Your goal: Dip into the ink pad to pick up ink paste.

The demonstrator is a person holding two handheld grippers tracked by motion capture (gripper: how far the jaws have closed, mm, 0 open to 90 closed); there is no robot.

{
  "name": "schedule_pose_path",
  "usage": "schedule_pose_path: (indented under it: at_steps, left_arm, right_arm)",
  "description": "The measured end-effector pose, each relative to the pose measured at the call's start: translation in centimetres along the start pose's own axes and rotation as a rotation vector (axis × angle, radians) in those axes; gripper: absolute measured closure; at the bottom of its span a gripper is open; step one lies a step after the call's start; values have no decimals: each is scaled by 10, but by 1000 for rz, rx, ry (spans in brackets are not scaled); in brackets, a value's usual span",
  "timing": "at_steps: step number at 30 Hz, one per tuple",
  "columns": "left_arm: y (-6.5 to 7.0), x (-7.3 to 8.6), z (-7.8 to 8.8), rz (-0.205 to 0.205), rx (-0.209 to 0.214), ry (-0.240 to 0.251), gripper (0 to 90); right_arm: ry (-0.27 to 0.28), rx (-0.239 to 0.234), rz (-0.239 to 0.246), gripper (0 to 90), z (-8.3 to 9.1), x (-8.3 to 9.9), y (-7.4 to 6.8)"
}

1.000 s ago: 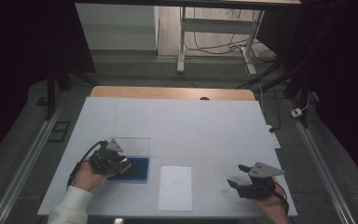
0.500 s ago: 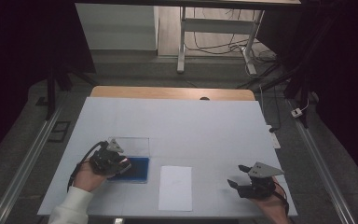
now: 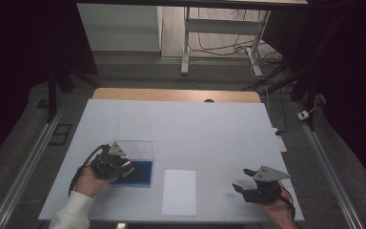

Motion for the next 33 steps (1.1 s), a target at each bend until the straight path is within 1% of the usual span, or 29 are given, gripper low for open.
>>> schedule_pose_path:
  at_steps: [3, 4, 5, 7, 8, 9, 10, 11, 12, 13, 14, 15, 16, 19, 22, 27, 29, 33]
  left_arm:
    - [0, -1, 1, 1, -2, -3, 702]
    - [2, -3, 3, 0, 3, 13, 702]
    - [2, -3, 3, 0, 3, 13, 702]
    - [3, -7, 8, 6, 8, 45, 701]
    - [3, -9, 12, 7, 5, 62, 701]
    - [4, -10, 15, 11, 4, 79, 701]
    - [4, -13, 22, 17, 19, 107, 701]
    - [4, -13, 22, 17, 19, 107, 701]
    - [5, -14, 24, 20, 27, 119, 701]
    - [5, -14, 26, 20, 35, 129, 700]
    - [6, -15, 28, 22, 44, 139, 700]
    - [7, -17, 32, 31, 63, 155, 700]
    - [7, -17, 32, 31, 63, 155, 700]
    - [12, -21, 36, 37, 105, 182, 700]
    - [15, -23, 38, 31, 104, 189, 700]
    - [19, -26, 41, 23, 120, 208, 700]
    - [23, -27, 42, 22, 131, 218, 700]
    - [32, -32, 44, 2, 158, 237, 700]
  right_arm:
    - [1, 0, -5, 286, 1, 0, 1]
    - [1, 2, -5, 287, 1, 0, 1]
    - [2, 5, -5, 287, 1, 0, 1]
    - [0, 12, -4, 288, 2, 1, 2]
    - [11, 8, -7, 288, 2, 1, 2]
    - [11, 8, -7, 288, 2, 1, 2]
    - [1, 14, -5, 287, 2, 1, 3]
    - [1, 14, -5, 287, 2, 1, 3]
    - [9, 7, -7, 288, 2, 1, 2]
    - [7, 10, -3, 288, 2, 1, 3]
    - [12, 10, -5, 287, 2, 0, 2]
    - [11, 11, -4, 288, 2, 0, 2]
    - [8, 11, -3, 287, 2, 0, 2]
    - [9, 7, -7, 287, 1, 1, 2]
    - [4, 11, -6, 287, 1, 1, 2]
    - [9, 8, -2, 287, 1, 1, 2]
    - [6, 11, -1, 287, 2, 1, 3]
    - [5, 11, -2, 287, 1, 1, 3]
Point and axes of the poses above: each handheld gripper's, and its own axes: z roughly backward along the jaws, x roughly out of its underside, y roughly to its right, the point moved 7 cm from there along -z, roughly forward along the jaws, and after that the axes turned 11 degrees about z, right-handed, at the moved point
